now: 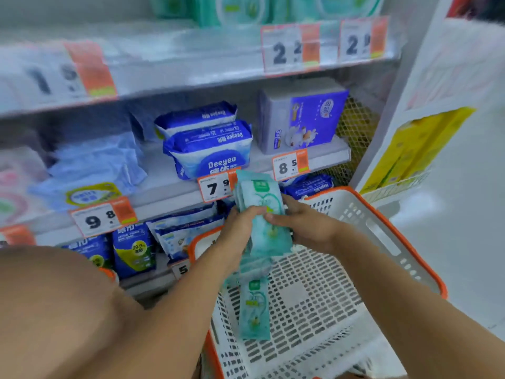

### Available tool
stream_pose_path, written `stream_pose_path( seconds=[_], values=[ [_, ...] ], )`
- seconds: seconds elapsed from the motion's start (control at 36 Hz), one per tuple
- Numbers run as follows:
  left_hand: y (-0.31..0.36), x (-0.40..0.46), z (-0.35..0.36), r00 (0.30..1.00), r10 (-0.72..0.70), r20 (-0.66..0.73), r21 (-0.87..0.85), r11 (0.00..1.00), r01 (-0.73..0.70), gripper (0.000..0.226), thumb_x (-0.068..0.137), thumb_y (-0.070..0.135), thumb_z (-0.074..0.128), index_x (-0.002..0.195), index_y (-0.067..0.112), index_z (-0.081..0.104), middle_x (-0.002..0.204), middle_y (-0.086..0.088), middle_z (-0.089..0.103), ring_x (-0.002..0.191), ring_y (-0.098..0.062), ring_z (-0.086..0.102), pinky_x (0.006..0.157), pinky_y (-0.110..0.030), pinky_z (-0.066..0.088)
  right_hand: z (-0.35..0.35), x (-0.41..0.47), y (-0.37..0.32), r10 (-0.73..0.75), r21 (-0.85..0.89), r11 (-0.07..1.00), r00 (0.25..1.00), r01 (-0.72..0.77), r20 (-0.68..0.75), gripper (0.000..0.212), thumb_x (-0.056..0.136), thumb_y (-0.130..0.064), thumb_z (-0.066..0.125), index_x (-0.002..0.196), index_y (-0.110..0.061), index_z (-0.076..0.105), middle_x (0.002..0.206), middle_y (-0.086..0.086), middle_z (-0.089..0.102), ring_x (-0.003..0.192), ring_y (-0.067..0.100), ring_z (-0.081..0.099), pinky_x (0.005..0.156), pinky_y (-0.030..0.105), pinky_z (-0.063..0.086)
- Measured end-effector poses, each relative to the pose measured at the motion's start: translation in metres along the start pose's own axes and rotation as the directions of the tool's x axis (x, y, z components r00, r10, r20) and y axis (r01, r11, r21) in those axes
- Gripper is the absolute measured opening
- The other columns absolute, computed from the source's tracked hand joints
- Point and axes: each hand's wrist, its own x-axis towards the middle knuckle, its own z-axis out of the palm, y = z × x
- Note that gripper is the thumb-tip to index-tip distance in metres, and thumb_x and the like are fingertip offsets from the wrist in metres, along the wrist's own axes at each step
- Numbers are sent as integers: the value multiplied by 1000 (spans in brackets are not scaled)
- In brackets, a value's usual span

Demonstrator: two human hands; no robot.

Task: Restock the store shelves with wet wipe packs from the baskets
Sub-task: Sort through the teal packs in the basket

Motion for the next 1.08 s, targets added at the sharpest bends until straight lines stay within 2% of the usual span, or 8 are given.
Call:
stream_pose_path(
  seconds=[0.17,0.25,0.31,0.47,0.69,0.86,0.94,1.08],
  values=[
    [123,-52,10,902,351,251,457,779,-430,43,73,57,67,105,29,65,97,9,73,87,-7,70,85,-33,57,30,-53,-83,-255,290,923,966,254,-35,41,85,-12,63,125,-8,65,123,16,69,110,31,69,91,45,58],
    [200,-78,-21,604,751,268,710,270,-651,52,83,71,47,111,30,62,96,12,66,91,-2,62,83,-22,47,48,-67,-121,-324,378,866,943,326,-72,48,87,-17,62,134,-9,60,129,14,67,119,33,64,95,50,55],
    [248,-86,-51,396,862,315,846,-66,-529,59,87,67,35,127,31,59,113,5,66,106,-16,60,92,-31,46,55,-71,-148,-355,391,848,931,358,-83,49,85,-18,63,133,-7,61,127,15,68,119,33,64,95,51,54],
    [313,-44,-128,924,368,103,988,-145,-53,72,94,73,17,155,35,24,164,5,21,150,-18,21,123,-33,14,73,-46,-256,-393,270,877,917,397,-71,49,80,-19,68,128,-12,66,119,10,72,109,24,70,83,40,61],
    [308,-23,-141,915,392,93,995,-75,-69,68,92,77,21,153,48,21,164,15,13,152,-15,14,121,-34,10,107,74,-374,-389,-220,903,919,369,-56,20,88,-4,69,108,-6,70,92,5,76,71,13,74,59,27,60],
    [305,-25,-141,900,427,84,996,-45,-72,70,88,81,21,151,53,21,164,17,11,151,-15,16,122,-36,12,109,156,-410,-532,-503,750,844,430,-72,53,69,-1,87,118,1,67,113,11,74,102,25,72,90,40,59],
    [304,-27,-139,894,440,86,996,-69,-62,67,89,78,19,152,52,19,164,18,9,151,-15,16,121,-37,13,99,173,-418,-585,-843,502,794,194,-166,71,58,-23,97,118,-4,65,113,7,71,105,27,67,96,39,55],
    [305,-32,-135,886,451,107,988,-146,-46,61,94,72,16,151,53,16,164,19,10,150,-15,18,119,-37,17,78,189,-429,-584,-871,482,776,93,-240,97,27,-46,99,109,-8,67,106,6,72,98,27,68,91,40,57]
  ],
)
